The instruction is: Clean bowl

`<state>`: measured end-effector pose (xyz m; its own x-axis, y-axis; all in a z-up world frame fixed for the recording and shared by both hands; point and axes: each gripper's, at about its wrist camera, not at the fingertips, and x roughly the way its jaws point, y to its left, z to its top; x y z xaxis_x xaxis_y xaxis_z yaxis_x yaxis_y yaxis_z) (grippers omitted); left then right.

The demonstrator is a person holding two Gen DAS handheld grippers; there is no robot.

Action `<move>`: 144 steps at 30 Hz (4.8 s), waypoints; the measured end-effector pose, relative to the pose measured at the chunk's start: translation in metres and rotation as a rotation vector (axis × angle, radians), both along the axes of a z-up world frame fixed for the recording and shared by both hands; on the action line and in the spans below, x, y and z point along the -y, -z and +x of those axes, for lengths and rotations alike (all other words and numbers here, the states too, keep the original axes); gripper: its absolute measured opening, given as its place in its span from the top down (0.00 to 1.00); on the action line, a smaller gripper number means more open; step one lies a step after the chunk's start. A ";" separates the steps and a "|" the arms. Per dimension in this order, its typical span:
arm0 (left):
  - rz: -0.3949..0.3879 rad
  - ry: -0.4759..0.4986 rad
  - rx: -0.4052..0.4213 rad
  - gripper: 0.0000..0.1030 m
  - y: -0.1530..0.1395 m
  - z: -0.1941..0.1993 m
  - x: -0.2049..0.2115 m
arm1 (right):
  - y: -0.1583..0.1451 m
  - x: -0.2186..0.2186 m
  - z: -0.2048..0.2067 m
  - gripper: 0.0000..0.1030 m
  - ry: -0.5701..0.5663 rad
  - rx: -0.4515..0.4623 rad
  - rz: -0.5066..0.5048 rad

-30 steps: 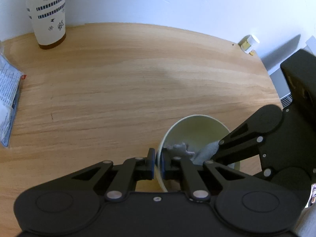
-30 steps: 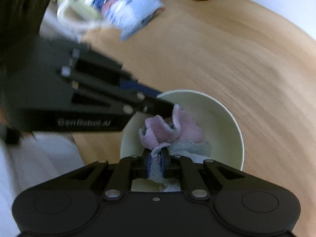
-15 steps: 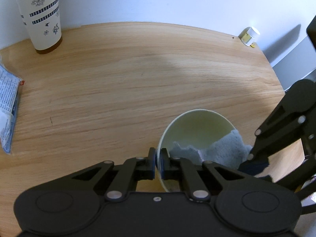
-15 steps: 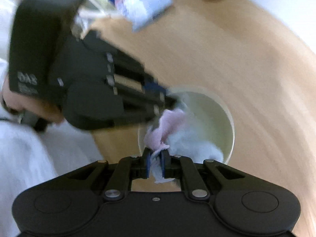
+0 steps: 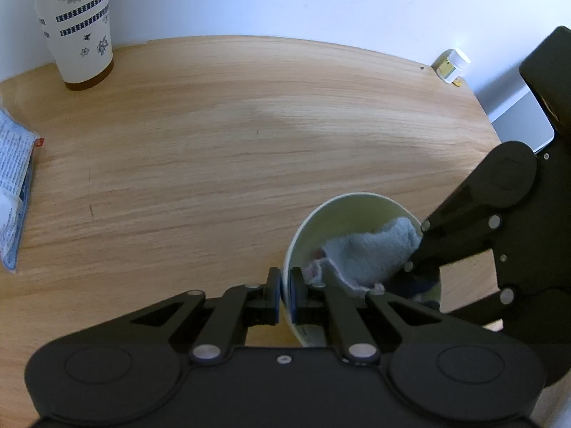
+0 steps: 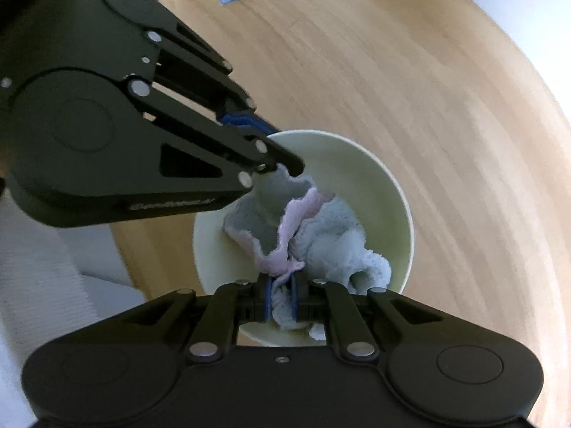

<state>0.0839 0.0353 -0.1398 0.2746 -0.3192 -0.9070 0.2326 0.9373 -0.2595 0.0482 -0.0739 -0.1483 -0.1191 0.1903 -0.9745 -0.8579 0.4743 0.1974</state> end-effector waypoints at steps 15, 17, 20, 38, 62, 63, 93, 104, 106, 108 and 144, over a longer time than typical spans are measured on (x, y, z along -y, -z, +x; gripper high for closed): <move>-0.034 -0.012 -0.028 0.94 0.002 0.002 -0.007 | -0.047 0.038 -0.017 0.47 0.108 0.195 0.120; -0.044 -0.014 -0.033 0.94 0.003 0.003 -0.009 | -0.039 0.044 -0.013 0.47 0.125 0.198 0.111; -0.046 -0.009 -0.034 0.94 0.003 0.003 -0.010 | -0.030 0.027 -0.014 0.47 0.124 0.199 0.104; -0.031 0.018 -0.018 0.96 0.002 0.004 -0.010 | -0.009 0.005 -0.006 0.89 0.058 0.165 0.006; -0.008 0.049 0.002 0.96 0.002 0.006 0.004 | -0.011 0.027 -0.007 0.91 -0.061 0.145 -0.063; -0.010 0.047 0.000 0.96 0.002 0.006 0.003 | -0.010 0.027 -0.008 0.91 -0.064 0.152 -0.062; -0.049 0.115 -0.010 0.92 0.004 0.010 -0.005 | -0.027 0.023 -0.019 0.92 -0.095 0.439 -0.090; -0.065 0.100 -0.035 0.92 0.006 0.012 -0.009 | -0.019 0.015 -0.001 0.92 0.048 0.281 0.013; -0.065 0.100 -0.035 0.92 0.006 0.011 -0.007 | -0.031 0.023 -0.010 0.92 0.039 0.310 0.028; -0.068 0.100 -0.035 0.92 0.006 0.011 -0.006 | -0.042 0.027 -0.014 0.92 0.035 0.350 0.054; -0.062 0.108 -0.055 0.92 0.008 0.012 0.000 | 0.001 0.012 0.009 0.44 0.040 0.307 0.078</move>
<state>0.0961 0.0356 -0.1477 0.1864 -0.4005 -0.8971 0.3148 0.8894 -0.3316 0.0570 -0.0863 -0.1493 0.1870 0.2646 -0.9460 -0.8641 0.5024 -0.0303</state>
